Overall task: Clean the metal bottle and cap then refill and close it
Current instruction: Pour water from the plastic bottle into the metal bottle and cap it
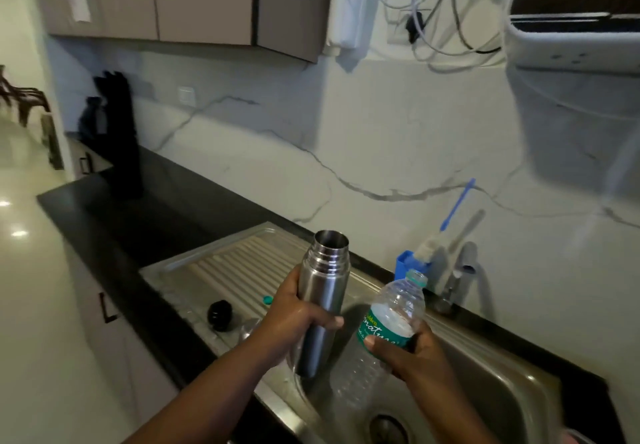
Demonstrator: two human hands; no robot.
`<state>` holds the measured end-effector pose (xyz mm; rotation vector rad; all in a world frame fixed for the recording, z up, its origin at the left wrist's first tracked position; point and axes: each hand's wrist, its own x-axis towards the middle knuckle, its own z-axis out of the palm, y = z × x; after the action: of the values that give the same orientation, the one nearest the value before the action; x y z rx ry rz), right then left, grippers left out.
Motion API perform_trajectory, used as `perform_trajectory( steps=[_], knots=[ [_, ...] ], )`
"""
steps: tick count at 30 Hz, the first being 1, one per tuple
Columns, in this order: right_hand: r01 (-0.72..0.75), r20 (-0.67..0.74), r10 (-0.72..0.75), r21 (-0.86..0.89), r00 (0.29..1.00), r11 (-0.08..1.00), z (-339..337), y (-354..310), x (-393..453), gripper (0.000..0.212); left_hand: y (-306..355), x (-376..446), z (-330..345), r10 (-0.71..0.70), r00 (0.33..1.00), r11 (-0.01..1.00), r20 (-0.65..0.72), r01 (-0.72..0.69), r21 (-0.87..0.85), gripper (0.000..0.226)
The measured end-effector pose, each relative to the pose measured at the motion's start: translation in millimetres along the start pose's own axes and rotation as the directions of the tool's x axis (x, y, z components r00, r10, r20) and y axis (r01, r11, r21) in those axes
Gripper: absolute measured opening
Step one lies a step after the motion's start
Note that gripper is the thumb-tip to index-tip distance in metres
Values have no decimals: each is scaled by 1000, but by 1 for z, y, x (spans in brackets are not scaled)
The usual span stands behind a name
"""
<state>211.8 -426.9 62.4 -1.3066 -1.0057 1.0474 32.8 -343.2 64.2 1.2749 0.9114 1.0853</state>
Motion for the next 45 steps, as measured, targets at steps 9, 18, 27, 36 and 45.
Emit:
perform_trajectory(
  steps=[9,18,27,36,45],
  knots=[
    [31,49,-33,36,998,999,117,19,71,71,20,54,-155,68,982,997,-174,-75,-33,70],
    [129,-31,-131,-41,991,991,242,36,145,66,-12,154,-294,-32,986,999,-163,29,-20,75],
    [45,-109,-50,-45,993,998,271,38,165,59,-61,200,-316,-143,984,986,-103,132,-102,82],
    [-12,-108,4,-77,994,997,281,53,185,53,-78,207,-321,-134,987,986,-89,124,-107,80],
    [-23,-66,18,-71,998,997,282,58,192,62,-74,201,-318,-147,987,988,-72,150,38,93]
  ],
)
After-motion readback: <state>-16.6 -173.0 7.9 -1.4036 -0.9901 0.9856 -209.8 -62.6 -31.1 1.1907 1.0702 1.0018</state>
